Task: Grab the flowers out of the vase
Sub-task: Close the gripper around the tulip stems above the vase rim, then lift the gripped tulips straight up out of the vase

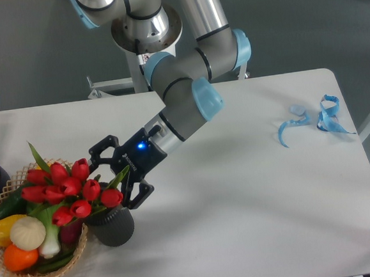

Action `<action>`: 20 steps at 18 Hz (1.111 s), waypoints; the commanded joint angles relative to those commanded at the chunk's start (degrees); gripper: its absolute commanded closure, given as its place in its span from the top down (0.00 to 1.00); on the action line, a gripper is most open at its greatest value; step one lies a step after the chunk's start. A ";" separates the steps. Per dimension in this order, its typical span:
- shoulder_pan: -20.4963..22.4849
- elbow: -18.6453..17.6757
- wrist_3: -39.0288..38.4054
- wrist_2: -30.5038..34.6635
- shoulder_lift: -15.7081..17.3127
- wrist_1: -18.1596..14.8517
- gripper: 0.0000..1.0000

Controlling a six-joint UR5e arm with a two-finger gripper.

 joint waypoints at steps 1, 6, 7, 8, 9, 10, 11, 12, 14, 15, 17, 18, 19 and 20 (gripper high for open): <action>-0.53 0.09 0.00 0.00 -0.61 0.79 1.00; -0.88 0.35 0.00 0.00 -0.80 0.98 0.45; -0.88 0.35 0.00 -0.09 -0.71 0.98 0.27; -0.88 0.44 0.09 0.00 -0.71 0.98 0.16; -0.80 0.61 0.00 0.00 -0.62 1.06 0.11; -0.71 0.79 0.00 0.00 -0.45 1.07 0.06; -0.62 0.97 0.00 0.00 -0.27 1.07 0.04; -0.53 1.05 0.00 0.00 -0.18 1.07 0.04; -0.27 1.40 0.00 0.00 0.08 1.07 0.04; -0.09 1.58 -0.09 0.00 0.34 1.07 0.04; 0.00 2.37 -0.52 -0.26 1.13 1.07 0.04; 0.08 2.72 -0.61 -0.44 1.49 1.07 0.04; 0.52 2.99 -0.62 -1.22 1.66 1.07 0.04; 0.87 3.08 -0.70 -2.45 1.66 1.07 0.04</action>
